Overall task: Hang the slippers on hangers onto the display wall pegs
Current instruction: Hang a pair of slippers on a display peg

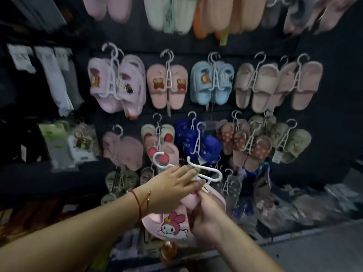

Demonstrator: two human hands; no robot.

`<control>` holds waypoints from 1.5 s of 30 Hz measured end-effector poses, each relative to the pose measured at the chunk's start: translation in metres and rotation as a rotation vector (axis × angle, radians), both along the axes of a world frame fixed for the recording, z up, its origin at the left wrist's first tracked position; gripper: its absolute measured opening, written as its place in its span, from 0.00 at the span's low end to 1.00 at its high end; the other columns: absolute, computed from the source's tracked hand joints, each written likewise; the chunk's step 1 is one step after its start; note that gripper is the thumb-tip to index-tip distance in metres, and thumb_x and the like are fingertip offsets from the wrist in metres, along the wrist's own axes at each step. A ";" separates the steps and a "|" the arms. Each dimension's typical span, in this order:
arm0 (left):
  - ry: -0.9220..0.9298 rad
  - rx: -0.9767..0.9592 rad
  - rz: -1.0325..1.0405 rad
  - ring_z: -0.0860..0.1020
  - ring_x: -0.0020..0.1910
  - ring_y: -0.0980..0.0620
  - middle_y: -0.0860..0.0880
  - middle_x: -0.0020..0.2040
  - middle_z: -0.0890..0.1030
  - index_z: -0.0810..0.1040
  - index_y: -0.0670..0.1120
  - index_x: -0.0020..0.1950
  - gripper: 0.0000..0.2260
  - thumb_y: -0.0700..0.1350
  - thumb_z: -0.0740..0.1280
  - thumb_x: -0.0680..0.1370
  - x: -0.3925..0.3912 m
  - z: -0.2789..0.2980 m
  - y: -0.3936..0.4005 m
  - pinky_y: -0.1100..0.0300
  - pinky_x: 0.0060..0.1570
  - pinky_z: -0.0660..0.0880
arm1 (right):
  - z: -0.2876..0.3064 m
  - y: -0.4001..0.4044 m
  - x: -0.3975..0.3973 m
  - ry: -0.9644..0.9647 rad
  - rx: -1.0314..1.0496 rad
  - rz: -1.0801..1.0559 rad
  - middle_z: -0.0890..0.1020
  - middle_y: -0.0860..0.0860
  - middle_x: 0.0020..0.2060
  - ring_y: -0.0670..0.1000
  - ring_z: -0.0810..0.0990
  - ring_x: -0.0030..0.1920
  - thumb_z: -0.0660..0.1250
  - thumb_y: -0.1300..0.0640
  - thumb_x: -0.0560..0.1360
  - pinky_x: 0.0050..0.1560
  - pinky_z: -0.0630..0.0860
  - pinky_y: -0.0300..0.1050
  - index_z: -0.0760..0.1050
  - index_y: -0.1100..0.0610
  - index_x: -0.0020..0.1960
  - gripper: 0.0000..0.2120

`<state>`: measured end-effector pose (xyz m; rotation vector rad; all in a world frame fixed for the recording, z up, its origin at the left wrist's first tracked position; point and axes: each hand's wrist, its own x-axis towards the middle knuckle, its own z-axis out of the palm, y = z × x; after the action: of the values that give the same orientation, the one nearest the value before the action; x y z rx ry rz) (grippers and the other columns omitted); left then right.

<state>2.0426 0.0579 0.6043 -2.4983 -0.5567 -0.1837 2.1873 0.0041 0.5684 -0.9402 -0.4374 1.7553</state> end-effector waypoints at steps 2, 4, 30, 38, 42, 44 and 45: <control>-0.046 0.000 0.002 0.65 0.75 0.39 0.40 0.75 0.66 0.67 0.48 0.76 0.37 0.39 0.67 0.66 0.005 0.007 -0.003 0.43 0.68 0.72 | 0.016 0.005 0.007 0.049 -0.011 -0.051 0.84 0.56 0.51 0.54 0.80 0.54 0.62 0.52 0.82 0.61 0.75 0.50 0.76 0.64 0.66 0.19; -0.146 0.050 -0.003 0.61 0.78 0.38 0.40 0.78 0.63 0.68 0.48 0.76 0.35 0.37 0.61 0.68 0.010 0.018 -0.005 0.42 0.68 0.72 | 0.037 0.005 0.017 0.087 0.014 -0.014 0.86 0.56 0.45 0.51 0.84 0.46 0.61 0.51 0.82 0.51 0.77 0.43 0.83 0.63 0.54 0.18; -1.885 -1.394 0.233 0.86 0.39 0.53 0.46 0.45 0.87 0.81 0.48 0.58 0.20 0.60 0.67 0.74 0.105 0.086 -0.033 0.65 0.30 0.77 | 0.132 0.012 0.080 -0.701 0.526 0.148 0.88 0.49 0.48 0.43 0.86 0.48 0.62 0.51 0.83 0.44 0.78 0.32 0.83 0.57 0.59 0.15; -1.886 -1.306 0.223 0.81 0.32 0.57 0.50 0.38 0.85 0.83 0.47 0.56 0.14 0.56 0.69 0.78 0.099 0.097 -0.012 0.66 0.28 0.74 | 0.125 0.004 0.081 -0.710 0.500 0.117 0.85 0.47 0.50 0.49 0.84 0.47 0.73 0.36 0.67 0.50 0.80 0.45 0.74 0.49 0.60 0.28; -1.866 -1.246 0.230 0.76 0.28 0.60 0.55 0.33 0.80 0.83 0.43 0.58 0.16 0.54 0.69 0.78 0.087 0.100 0.002 0.54 0.41 0.82 | 0.133 0.000 0.101 -0.900 0.630 -0.184 0.83 0.45 0.49 0.46 0.85 0.45 0.72 0.41 0.71 0.57 0.79 0.55 0.72 0.42 0.57 0.18; -1.831 -1.238 0.213 0.77 0.26 0.63 0.56 0.31 0.82 0.83 0.42 0.55 0.13 0.50 0.70 0.79 0.085 0.100 -0.001 0.67 0.28 0.75 | 0.144 -0.003 0.108 -1.076 0.770 -0.266 0.79 0.42 0.49 0.40 0.80 0.47 0.69 0.41 0.74 0.56 0.78 0.44 0.69 0.35 0.60 0.17; -1.797 -1.223 0.193 0.77 0.25 0.64 0.56 0.30 0.83 0.83 0.42 0.53 0.10 0.48 0.70 0.80 0.084 0.098 0.000 0.71 0.24 0.71 | 0.150 -0.001 0.110 -1.156 0.820 -0.279 0.77 0.40 0.50 0.38 0.78 0.49 0.69 0.40 0.74 0.55 0.76 0.39 0.67 0.34 0.64 0.21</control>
<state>2.1263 0.0580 0.7021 -2.3858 -1.9391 -2.7760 2.2972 0.0033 0.7182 -1.2120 -1.5215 0.4932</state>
